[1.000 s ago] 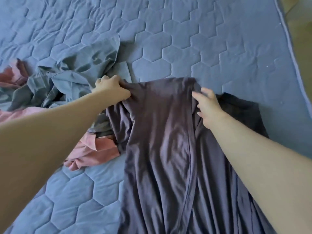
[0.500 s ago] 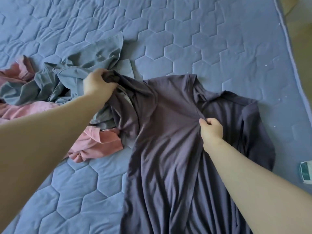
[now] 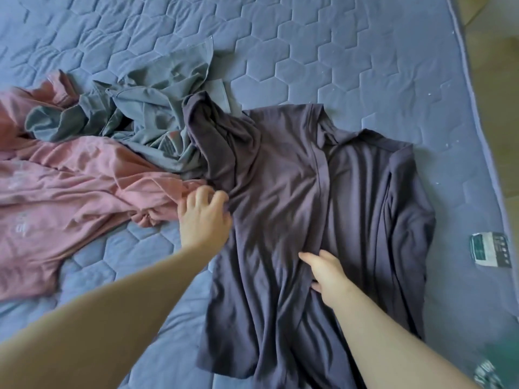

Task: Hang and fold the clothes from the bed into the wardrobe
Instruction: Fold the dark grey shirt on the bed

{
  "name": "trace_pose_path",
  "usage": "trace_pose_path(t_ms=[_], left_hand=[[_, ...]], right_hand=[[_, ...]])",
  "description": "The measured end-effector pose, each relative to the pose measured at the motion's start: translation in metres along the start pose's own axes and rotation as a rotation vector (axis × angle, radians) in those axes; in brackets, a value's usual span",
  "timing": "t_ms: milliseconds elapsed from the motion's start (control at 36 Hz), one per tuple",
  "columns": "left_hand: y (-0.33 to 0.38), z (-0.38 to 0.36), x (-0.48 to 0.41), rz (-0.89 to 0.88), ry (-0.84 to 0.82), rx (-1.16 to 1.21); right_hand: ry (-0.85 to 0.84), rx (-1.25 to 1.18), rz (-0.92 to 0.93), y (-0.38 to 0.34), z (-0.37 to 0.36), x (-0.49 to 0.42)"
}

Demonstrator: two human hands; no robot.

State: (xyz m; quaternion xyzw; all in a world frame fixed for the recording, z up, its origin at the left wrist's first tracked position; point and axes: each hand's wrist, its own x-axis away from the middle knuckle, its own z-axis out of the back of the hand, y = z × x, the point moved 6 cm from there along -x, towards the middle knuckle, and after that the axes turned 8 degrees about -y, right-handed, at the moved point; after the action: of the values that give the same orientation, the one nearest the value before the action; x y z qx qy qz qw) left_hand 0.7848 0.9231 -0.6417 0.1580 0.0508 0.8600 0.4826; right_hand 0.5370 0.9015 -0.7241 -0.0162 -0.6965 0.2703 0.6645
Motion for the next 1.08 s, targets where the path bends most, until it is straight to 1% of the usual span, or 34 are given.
trace_pose_path(t_ms=[83,167,194,250,333,389,417,472,556,583,611,667,722,778,861,917,944,972,1028,1083], left_hand=[[-0.011,-0.040,0.045,0.106,-0.292,0.132],[-0.020,-0.071,0.089,0.139,-0.512,0.190],[-0.023,-0.077,0.101,0.154,-0.549,0.192],[-0.030,-0.084,0.117,0.190,-0.569,0.191],[-0.035,-0.092,0.132,0.198,-0.630,0.207],[-0.037,-0.097,0.140,0.165,-0.725,0.216],[-0.039,-0.097,0.143,0.140,-0.756,0.212],[-0.046,-0.093,0.145,0.124,-0.719,0.234],[-0.067,-0.082,0.148,0.227,-0.575,0.321],[-0.076,-0.078,0.151,0.265,-0.533,0.336],[-0.085,-0.077,0.153,0.292,-0.505,0.339],[-0.098,-0.078,0.159,0.325,-0.511,0.327],[-0.104,-0.081,0.166,0.333,-0.560,0.307],[-0.103,-0.082,0.173,0.337,-0.594,0.349],[-0.098,-0.085,0.181,0.295,-0.671,0.444],[-0.098,-0.089,0.183,0.228,-0.746,0.395],[-0.100,-0.088,0.182,0.219,-0.751,0.375],[-0.104,-0.087,0.181,0.234,-0.731,0.387],[-0.111,-0.083,0.179,0.320,-0.685,0.463],[-0.119,-0.081,0.178,0.368,-0.679,0.449]], right_hand=[[-0.049,0.013,-0.071,0.038,-0.003,0.014],[-0.099,0.037,-0.124,0.069,-0.008,0.029],[-0.120,0.051,-0.134,0.078,-0.010,0.032],[-0.166,0.115,-0.141,0.092,-0.015,0.039],[-0.169,0.226,-0.131,0.104,-0.018,0.046],[-0.168,0.217,-0.121,0.108,-0.021,0.049],[-0.141,0.178,-0.111,0.108,-0.021,0.050],[0.008,0.072,-0.062,0.107,-0.013,0.050],[0.284,-0.081,0.024,0.102,0.011,0.058],[0.334,-0.111,0.033,0.102,0.016,0.062],[0.348,-0.137,0.026,0.103,0.019,0.065],[0.264,-0.213,-0.014,0.109,0.015,0.067],[0.108,-0.293,-0.074,0.117,0.003,0.066],[-0.015,-0.253,-0.121,0.125,-0.009,0.064],[-0.118,-0.124,-0.129,0.136,-0.026,0.067],[-0.107,-0.010,-0.107,0.139,-0.032,0.070],[-0.080,0.039,-0.083,0.138,-0.032,0.068],[-0.049,0.075,-0.058,0.137,-0.031,0.067],[-0.002,0.138,-0.023,0.131,-0.028,0.068],[-0.012,0.228,-0.030,0.131,-0.026,0.070]])
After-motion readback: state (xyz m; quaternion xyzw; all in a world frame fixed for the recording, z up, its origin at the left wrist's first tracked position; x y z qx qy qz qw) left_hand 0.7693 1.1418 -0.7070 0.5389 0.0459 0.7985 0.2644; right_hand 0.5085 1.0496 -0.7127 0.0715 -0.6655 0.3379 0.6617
